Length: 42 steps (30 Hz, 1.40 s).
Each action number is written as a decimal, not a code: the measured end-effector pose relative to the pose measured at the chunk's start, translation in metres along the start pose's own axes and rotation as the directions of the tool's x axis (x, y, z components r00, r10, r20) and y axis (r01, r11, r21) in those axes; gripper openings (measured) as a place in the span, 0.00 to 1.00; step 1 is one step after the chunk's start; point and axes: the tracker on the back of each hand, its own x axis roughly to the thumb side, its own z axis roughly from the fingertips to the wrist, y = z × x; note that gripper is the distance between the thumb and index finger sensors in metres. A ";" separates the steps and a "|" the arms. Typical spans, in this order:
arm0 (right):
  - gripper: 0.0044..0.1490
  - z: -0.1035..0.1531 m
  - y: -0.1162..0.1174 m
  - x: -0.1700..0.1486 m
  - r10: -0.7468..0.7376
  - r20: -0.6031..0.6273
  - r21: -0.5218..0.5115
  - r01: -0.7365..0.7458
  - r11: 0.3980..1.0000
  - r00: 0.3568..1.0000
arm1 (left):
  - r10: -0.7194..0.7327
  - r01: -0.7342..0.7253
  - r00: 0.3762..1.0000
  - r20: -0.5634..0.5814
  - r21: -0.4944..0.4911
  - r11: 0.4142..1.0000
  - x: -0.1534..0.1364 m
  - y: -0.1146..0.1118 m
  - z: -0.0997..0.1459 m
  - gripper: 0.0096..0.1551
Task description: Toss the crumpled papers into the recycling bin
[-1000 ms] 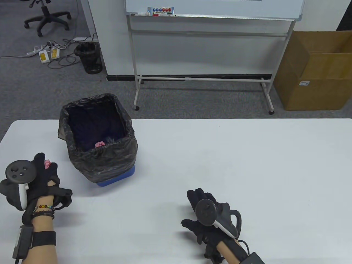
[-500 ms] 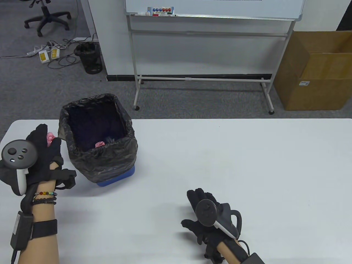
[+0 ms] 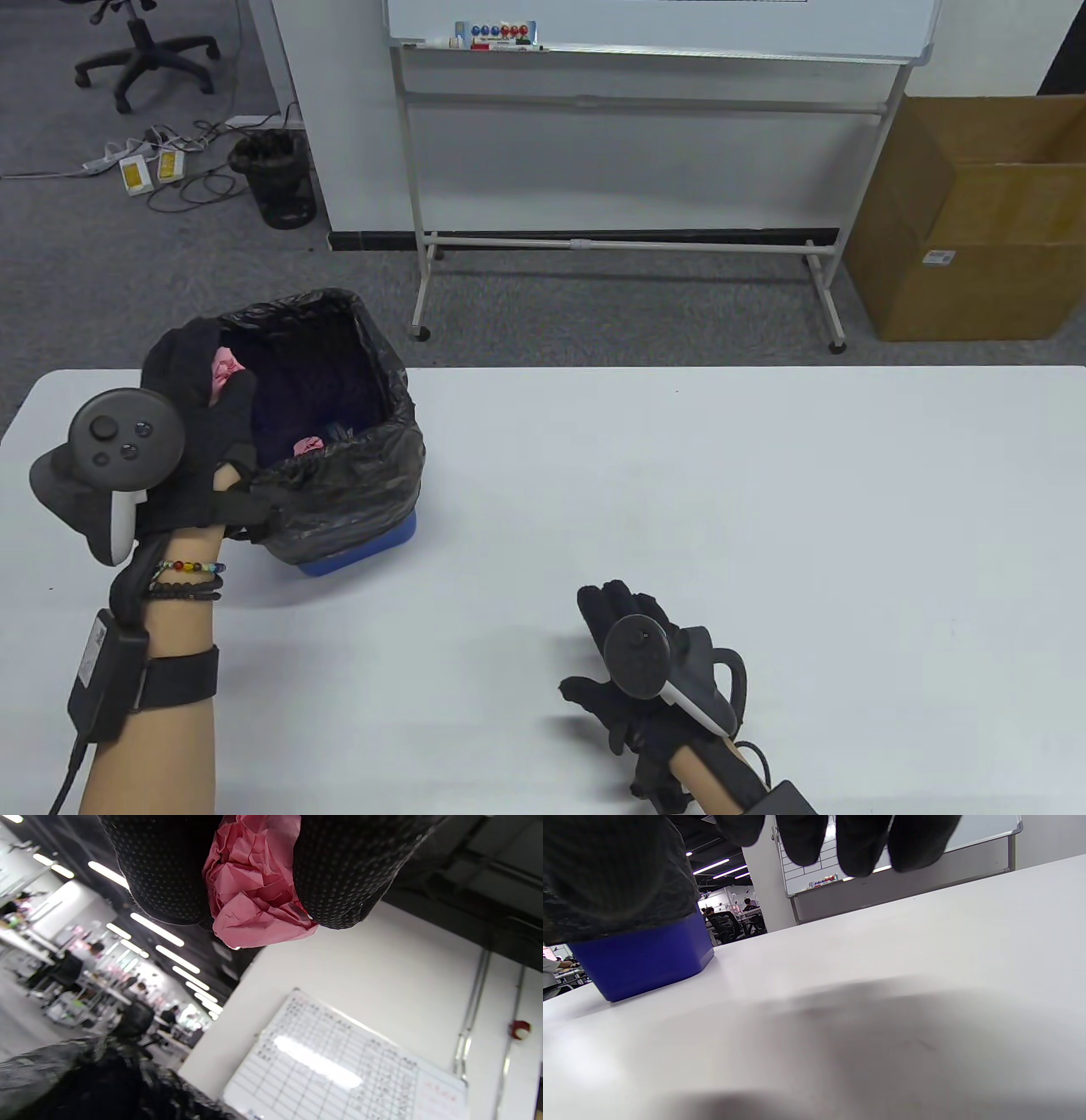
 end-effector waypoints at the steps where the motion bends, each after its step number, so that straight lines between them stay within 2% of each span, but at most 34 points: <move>1: 0.63 0.000 0.000 0.000 0.000 0.000 -0.001 0.000 1.000 1.000 | -0.010 0.010 1.000 0.026 -0.002 1.000 0.005 -0.004 -0.001 0.35; 4: 0.63 0.000 -0.001 0.000 -0.004 0.000 -0.005 0.004 1.000 1.000 | -0.054 0.054 0.996 0.076 -0.010 0.998 0.016 -0.019 -0.004 0.37; 5: 0.63 0.000 -0.001 0.000 -0.005 0.000 -0.006 0.005 1.000 1.000 | -0.073 0.078 0.994 0.079 -0.073 0.994 0.017 -0.026 -0.007 0.41; 6: 0.63 0.000 0.000 0.000 -0.005 0.000 -0.006 0.005 1.000 1.000 | -0.098 0.113 0.991 0.089 -0.188 0.976 0.018 -0.036 -0.010 0.46; 7: 0.63 0.000 0.000 0.000 -0.006 0.000 -0.005 0.006 1.000 1.000 | -0.109 0.132 0.988 0.105 -0.242 0.961 0.019 -0.042 -0.011 0.50; 11: 0.63 0.000 -0.001 -0.001 -0.006 -0.004 -0.003 0.006 1.000 1.000 | -0.080 0.109 0.990 0.119 -0.259 0.960 0.021 -0.053 -0.007 0.52; 19: 0.63 -0.001 -0.002 -0.001 -0.009 -0.008 -0.008 0.009 1.000 1.000 | -0.077 0.122 0.982 0.175 -0.261 0.958 0.028 -0.052 0.008 0.50; 26: 0.63 -0.001 -0.002 0.000 -0.001 -0.008 -0.010 0.001 1.000 1.000 | -0.030 0.108 0.966 0.258 -0.291 0.951 0.042 -0.061 0.039 0.49; 30: 0.63 -0.001 -0.002 0.001 0.003 -0.007 -0.018 -0.003 1.000 1.000 | 0.029 0.075 0.959 0.281 -0.352 0.933 0.051 -0.076 0.064 0.49; 42: 0.63 0.000 -0.002 0.001 0.010 -0.009 -0.026 -0.011 1.000 1.000 | 0.076 0.141 0.922 0.381 -0.510 0.848 0.070 -0.123 0.135 0.49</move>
